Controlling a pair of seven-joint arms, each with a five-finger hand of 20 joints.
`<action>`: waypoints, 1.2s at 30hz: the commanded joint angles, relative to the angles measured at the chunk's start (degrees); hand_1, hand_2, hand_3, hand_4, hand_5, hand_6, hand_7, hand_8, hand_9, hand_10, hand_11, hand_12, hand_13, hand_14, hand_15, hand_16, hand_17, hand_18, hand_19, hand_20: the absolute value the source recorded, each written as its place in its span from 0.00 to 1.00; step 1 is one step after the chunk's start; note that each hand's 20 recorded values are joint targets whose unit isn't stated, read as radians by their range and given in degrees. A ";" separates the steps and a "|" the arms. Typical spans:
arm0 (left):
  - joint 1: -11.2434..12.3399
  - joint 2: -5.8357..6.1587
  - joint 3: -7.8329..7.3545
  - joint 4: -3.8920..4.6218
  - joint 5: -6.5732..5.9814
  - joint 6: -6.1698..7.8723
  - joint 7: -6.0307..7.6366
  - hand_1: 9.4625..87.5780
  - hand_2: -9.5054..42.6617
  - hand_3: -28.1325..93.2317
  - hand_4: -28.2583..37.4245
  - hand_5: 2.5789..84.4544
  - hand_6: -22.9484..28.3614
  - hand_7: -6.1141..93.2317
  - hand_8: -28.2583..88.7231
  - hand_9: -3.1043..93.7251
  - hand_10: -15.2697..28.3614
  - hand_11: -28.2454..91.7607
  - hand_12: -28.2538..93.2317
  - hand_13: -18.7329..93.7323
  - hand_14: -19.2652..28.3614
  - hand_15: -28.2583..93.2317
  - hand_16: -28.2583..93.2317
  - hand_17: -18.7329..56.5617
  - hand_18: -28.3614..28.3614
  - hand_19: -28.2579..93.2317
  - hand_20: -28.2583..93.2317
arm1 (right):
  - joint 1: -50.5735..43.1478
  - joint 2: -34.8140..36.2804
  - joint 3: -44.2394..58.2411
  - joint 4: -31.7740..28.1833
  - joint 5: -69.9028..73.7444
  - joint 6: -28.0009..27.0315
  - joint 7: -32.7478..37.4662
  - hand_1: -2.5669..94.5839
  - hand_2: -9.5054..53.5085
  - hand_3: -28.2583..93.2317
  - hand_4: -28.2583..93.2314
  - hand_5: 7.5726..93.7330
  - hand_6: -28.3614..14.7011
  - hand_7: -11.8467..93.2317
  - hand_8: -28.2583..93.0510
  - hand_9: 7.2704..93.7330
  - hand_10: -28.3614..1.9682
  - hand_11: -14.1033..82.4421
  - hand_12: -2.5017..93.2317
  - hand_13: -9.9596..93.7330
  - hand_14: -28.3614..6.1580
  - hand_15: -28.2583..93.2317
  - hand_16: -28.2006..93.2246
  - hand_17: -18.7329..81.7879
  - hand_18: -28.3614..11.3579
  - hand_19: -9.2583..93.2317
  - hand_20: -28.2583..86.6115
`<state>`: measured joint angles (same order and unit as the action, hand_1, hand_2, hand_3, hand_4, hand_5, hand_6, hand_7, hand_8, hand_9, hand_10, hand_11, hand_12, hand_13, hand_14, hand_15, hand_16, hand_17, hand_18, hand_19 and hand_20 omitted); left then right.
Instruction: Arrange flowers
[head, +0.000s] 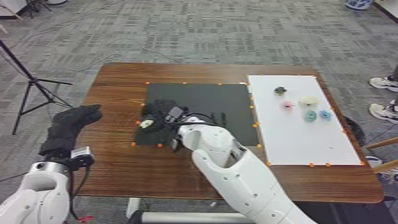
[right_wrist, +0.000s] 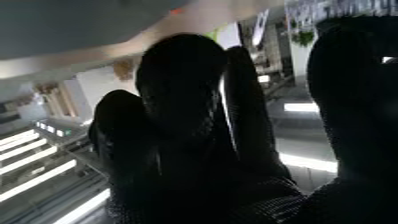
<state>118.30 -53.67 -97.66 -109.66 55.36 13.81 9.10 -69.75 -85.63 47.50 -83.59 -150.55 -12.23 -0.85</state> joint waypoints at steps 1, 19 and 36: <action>0.09 -0.35 -0.17 -0.43 0.44 -0.87 -0.63 0.24 0.31 0.80 0.09 0.66 0.50 0.24 0.17 0.61 0.68 0.42 0.33 0.55 0.78 0.41 0.21 0.36 0.69 0.28 0.38 | -0.20 0.17 0.31 -0.29 -2.28 -1.85 -0.75 0.36 0.03 0.79 0.11 0.50 0.69 0.27 0.13 0.59 0.53 0.22 0.12 0.96 0.73 0.66 0.49 0.77 0.31 1.00 0.64; 0.79 -0.52 -0.45 -1.12 0.35 0.33 0.28 0.24 0.30 0.80 0.10 0.66 0.50 0.24 0.17 0.61 0.68 0.42 0.33 0.55 0.78 0.41 0.21 0.36 0.69 0.28 0.38 | 6.58 14.48 0.01 -12.96 12.86 8.14 3.70 0.36 0.01 0.79 0.11 0.48 0.67 0.26 0.14 0.57 0.52 0.22 0.12 0.96 0.74 0.66 0.49 0.78 0.32 1.00 0.64; 4.00 -1.84 -2.07 -2.88 0.43 1.13 1.20 0.24 0.27 0.80 0.10 0.66 0.50 0.24 0.17 0.61 0.68 0.42 0.33 0.55 0.78 0.41 0.21 0.37 0.69 0.28 0.38 | -11.56 35.94 28.75 -18.33 14.36 20.41 10.94 0.37 0.00 0.80 0.07 0.56 0.64 0.31 0.16 0.66 0.49 0.33 0.23 0.89 0.69 0.69 0.50 0.72 0.30 1.00 0.66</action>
<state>120.97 -54.27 -99.77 -111.79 55.55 13.96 9.73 -72.72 -57.25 65.71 -105.87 -134.04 7.80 4.42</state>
